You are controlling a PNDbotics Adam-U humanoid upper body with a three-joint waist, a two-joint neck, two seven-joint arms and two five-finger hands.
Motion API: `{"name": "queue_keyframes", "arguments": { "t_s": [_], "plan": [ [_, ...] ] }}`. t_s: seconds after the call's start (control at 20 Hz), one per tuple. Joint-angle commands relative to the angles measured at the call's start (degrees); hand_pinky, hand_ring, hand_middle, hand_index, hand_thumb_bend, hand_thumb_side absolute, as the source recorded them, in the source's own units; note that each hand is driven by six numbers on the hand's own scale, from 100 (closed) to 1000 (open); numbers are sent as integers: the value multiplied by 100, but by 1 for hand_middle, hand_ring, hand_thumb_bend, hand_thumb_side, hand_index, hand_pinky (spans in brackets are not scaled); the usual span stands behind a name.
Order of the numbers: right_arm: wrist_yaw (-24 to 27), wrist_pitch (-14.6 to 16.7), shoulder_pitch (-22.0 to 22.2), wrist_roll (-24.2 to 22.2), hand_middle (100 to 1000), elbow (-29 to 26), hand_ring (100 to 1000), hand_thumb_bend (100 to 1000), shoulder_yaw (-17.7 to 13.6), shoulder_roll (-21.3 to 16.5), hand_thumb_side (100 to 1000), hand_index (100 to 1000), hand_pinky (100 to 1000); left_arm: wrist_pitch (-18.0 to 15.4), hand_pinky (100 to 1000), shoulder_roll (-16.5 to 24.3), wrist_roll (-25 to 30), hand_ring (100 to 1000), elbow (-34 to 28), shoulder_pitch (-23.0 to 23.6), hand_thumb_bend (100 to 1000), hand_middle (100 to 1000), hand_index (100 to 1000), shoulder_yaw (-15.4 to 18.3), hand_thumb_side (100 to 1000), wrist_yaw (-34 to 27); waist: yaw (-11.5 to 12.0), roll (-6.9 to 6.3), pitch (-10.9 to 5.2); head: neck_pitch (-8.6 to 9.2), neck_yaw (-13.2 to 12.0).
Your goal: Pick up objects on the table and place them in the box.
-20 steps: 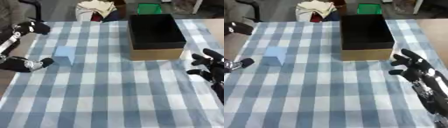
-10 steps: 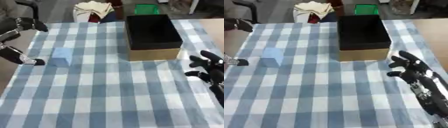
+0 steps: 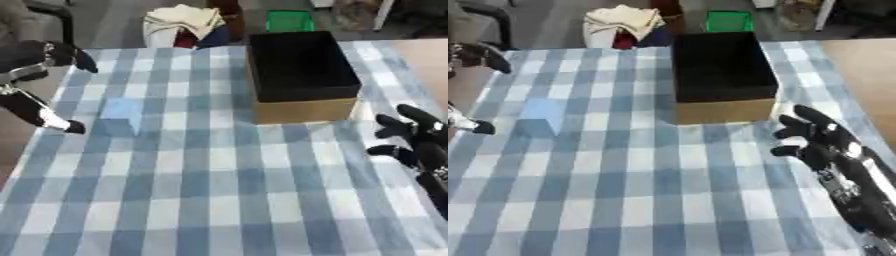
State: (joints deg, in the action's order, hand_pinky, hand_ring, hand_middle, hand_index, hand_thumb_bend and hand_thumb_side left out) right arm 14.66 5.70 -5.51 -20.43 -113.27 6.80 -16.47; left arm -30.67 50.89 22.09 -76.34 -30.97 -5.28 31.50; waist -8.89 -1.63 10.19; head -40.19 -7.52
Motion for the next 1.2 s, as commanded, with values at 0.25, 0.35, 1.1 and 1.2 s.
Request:
{"name": "queue_keyframes", "arguments": {
  "t_s": [0.25,0.35,1.1,1.2],
  "plan": [
    [5,11,-14,-31,704,-77,1000,104,6,-83,543,962,748,-124,767,-131,27,771,557,-370,786,791,849,-69,600,473,-2,27,-102,76,7],
    [6,14,-12,-33,704,-80,1000,103,7,-80,543,962,748,-173,765,-191,10,770,665,-431,784,790,849,-102,585,592,-2,35,-100,78,4],
    [12,10,-22,-53,704,-78,1000,102,21,-67,545,963,748,-336,756,-456,-304,756,1130,-627,756,774,838,-151,514,1058,-16,45,-90,94,-25],
    [12,9,-25,-58,705,-77,1000,102,24,-66,545,963,748,-329,755,-500,-387,755,1188,-651,753,773,837,-149,507,1105,-17,47,-89,98,-30]
  ]
}}
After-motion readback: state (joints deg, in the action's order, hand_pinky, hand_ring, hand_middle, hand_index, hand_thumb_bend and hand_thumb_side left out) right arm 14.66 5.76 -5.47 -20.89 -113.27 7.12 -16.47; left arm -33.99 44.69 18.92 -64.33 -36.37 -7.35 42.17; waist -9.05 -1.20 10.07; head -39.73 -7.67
